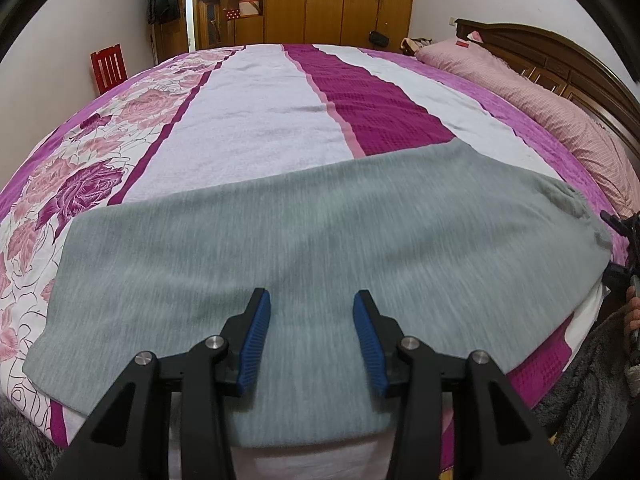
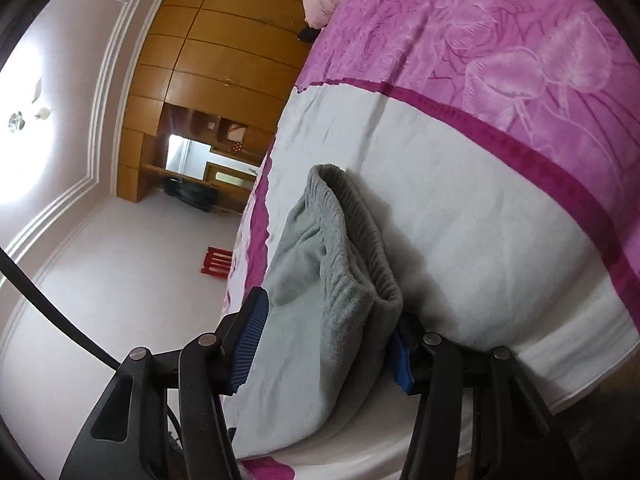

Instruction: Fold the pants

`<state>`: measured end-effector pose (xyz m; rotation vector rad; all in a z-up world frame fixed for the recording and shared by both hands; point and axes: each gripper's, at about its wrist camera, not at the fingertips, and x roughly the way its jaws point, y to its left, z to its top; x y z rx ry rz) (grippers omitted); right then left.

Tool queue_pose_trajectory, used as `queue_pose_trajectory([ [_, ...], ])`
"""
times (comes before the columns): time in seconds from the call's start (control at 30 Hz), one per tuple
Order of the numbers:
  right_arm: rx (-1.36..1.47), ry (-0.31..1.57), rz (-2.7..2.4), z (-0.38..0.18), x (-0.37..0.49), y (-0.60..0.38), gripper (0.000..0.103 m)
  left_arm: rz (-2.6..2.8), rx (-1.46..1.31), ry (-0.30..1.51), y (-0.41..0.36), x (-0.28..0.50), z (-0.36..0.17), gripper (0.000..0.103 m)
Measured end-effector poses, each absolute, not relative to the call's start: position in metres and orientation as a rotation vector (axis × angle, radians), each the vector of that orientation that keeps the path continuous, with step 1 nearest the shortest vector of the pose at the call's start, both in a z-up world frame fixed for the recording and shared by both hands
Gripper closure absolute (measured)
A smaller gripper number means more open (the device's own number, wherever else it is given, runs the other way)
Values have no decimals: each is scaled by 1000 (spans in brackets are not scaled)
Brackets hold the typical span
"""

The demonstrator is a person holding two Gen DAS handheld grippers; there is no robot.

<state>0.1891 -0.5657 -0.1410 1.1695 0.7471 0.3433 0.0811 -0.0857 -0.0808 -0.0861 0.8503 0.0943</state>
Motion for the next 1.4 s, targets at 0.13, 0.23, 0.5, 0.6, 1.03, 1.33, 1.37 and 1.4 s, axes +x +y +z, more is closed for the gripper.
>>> queue_pose_trajectory([
  [0.13, 1260, 724, 345, -149, 188, -573, 53, 94, -87, 850, -86, 81, -81, 57],
  [0.23, 1284, 732, 327, -155, 187, -576, 63, 95, -86, 850, -86, 81, -81, 57],
  [0.5, 1237, 763, 264, -160, 182, -578, 84, 95, -86, 849, -86, 81, -81, 57],
  [0.6, 1224, 754, 242, -160, 178, -577, 85, 94, -84, 849, -86, 80, -81, 57],
  [1.03, 1215, 774, 252, -156, 174, -575, 86, -181, -323, 906, -124, 124, -45, 84],
  [1.33, 1111, 797, 234, -147, 175, -571, 86, -139, -206, 1025, -184, 175, -71, 97],
  [1.37, 1100, 799, 232, -146, 176, -571, 86, -137, -196, 1020, -187, 175, -72, 97],
  [1.4, 1090, 800, 230, -145, 176, -570, 86, -135, -185, 1016, -191, 175, -72, 97],
])
